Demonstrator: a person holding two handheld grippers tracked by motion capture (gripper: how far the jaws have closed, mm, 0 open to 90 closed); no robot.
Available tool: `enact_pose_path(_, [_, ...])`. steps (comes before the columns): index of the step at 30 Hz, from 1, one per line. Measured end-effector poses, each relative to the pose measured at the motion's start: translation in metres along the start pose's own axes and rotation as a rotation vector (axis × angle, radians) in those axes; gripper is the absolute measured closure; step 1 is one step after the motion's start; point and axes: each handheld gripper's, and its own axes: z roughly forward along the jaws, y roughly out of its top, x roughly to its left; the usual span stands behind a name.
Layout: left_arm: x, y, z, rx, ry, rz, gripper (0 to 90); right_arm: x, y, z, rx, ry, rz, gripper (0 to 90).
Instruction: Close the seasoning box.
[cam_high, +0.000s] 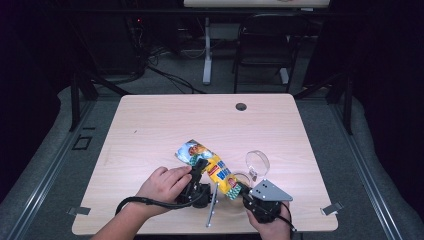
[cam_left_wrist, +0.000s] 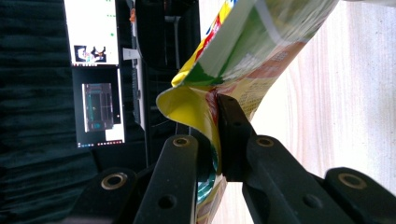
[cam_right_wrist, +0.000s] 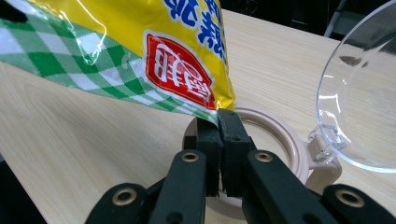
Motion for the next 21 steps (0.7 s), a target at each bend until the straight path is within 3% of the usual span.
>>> enact_pose_path(12, [-0.004, -0.003, 0.000, 0.011, -0.030, -0.054, 85.5, -0.001, 0.002, -0.001, -0.012, -0.010, 0.005, 88.2])
enact_pose_path(21, [-0.010, -0.007, 0.002, -0.009, -0.038, -0.103, 85.5, -0.002, 0.002, -0.001, -0.022, -0.020, 0.013, 88.1])
